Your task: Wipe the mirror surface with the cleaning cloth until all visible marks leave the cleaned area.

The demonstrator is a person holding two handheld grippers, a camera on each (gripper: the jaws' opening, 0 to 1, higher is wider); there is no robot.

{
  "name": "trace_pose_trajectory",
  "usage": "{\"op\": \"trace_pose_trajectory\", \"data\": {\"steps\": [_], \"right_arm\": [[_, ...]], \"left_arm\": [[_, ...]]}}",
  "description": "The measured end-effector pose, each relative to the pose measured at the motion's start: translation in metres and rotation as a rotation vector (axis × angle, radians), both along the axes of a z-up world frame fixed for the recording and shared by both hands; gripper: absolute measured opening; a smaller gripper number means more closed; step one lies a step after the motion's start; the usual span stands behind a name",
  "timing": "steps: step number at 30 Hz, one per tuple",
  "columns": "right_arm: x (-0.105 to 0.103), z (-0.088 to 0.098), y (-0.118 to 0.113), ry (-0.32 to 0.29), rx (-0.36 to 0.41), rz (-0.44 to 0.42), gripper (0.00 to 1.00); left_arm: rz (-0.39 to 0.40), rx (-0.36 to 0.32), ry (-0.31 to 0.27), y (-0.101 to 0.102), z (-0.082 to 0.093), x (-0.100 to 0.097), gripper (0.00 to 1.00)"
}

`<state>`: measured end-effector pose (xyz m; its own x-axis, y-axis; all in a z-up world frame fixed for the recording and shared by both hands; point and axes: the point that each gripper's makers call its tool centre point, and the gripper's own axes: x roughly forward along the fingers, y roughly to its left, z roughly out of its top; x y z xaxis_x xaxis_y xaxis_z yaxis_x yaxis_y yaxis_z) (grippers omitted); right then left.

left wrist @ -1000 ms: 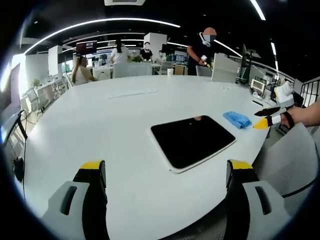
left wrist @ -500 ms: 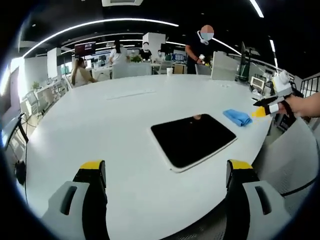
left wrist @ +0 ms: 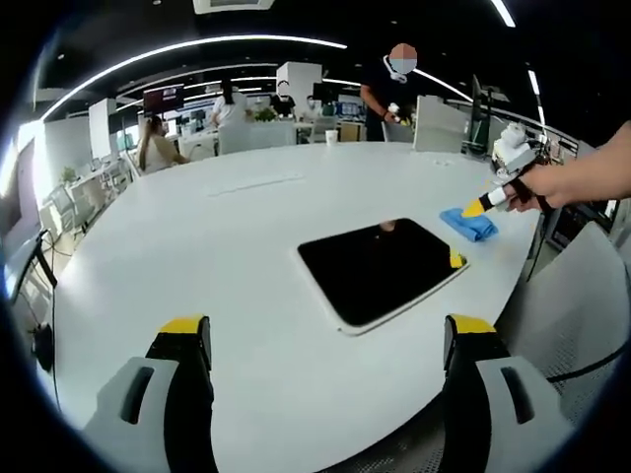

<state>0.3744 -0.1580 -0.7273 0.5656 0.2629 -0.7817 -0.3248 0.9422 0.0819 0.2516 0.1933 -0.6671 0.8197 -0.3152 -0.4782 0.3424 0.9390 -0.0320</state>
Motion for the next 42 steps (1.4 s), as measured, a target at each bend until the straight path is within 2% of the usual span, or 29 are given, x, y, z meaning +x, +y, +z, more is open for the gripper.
{"op": "trace_pose_trajectory", "data": {"steps": [4, 6, 7, 11, 12, 13, 14, 16, 21, 23, 26, 28, 32, 37, 40, 41, 42], "right_arm": [[0.002, -0.013, -0.003, 0.027, -0.036, -0.024, 0.20], [0.000, -0.019, -0.007, 0.058, -0.055, -0.056, 0.06], [0.000, -0.019, -0.009, 0.055, -0.065, -0.060, 0.04], [0.000, -0.018, -0.007, 0.058, -0.067, -0.047, 0.03], [0.001, -0.018, -0.008, 0.065, -0.065, -0.056, 0.03], [0.000, -0.018, -0.008, 0.084, -0.049, -0.097, 0.03], [0.004, -0.015, -0.008, 0.073, -0.027, -0.144, 0.03], [0.006, -0.010, -0.003, 0.077, -0.016, -0.120, 0.02], [0.023, 0.015, 0.019, 0.065, 0.040, -0.139, 0.02], [0.029, 0.023, 0.033, 0.060, 0.072, -0.118, 0.01], [0.036, 0.029, 0.055, 0.067, 0.073, -0.087, 0.01], [0.039, 0.027, 0.069, 0.090, 0.094, -0.089, 0.01], [0.041, 0.018, 0.089, 0.122, 0.078, -0.070, 0.01], [0.040, 0.005, 0.102, 0.140, 0.017, -0.051, 0.01], [0.040, -0.001, 0.107, 0.155, 0.019, -0.067, 0.01], [0.040, -0.002, 0.108, 0.160, 0.020, -0.070, 0.01], [0.040, -0.004, 0.109, 0.163, 0.020, -0.071, 0.01]], "left_arm": [[-0.004, 0.003, 0.004, 0.000, -0.001, 0.000, 0.95], [-0.006, 0.001, 0.007, 0.000, -0.002, 0.000, 0.95], [-0.006, 0.001, 0.007, 0.000, -0.002, -0.001, 0.95], [-0.005, -0.005, 0.009, 0.000, -0.002, 0.000, 0.95], [-0.008, -0.004, 0.008, 0.000, -0.002, 0.000, 0.95], [-0.010, -0.004, 0.008, -0.001, -0.002, 0.000, 0.95], [-0.013, -0.005, 0.009, -0.001, -0.003, -0.001, 0.95], [-0.014, -0.005, 0.009, -0.001, -0.002, -0.001, 0.95], [-0.015, -0.013, 0.013, -0.002, -0.003, -0.001, 0.95], [-0.017, -0.013, 0.014, -0.002, -0.003, -0.001, 0.95], [-0.022, -0.010, 0.015, -0.003, -0.003, -0.001, 0.95], [-0.024, -0.010, 0.017, -0.003, -0.004, -0.002, 0.95], [-0.026, -0.012, 0.018, -0.004, -0.003, -0.002, 0.95], [-0.034, -0.016, 0.020, -0.006, -0.004, -0.003, 0.95], [-0.034, -0.018, 0.023, -0.006, -0.004, -0.003, 0.96], [-0.029, -0.010, 0.020, -0.005, -0.004, -0.003, 0.97], [-0.019, 0.019, -0.015, -0.001, 0.000, 0.000, 0.99]]}}
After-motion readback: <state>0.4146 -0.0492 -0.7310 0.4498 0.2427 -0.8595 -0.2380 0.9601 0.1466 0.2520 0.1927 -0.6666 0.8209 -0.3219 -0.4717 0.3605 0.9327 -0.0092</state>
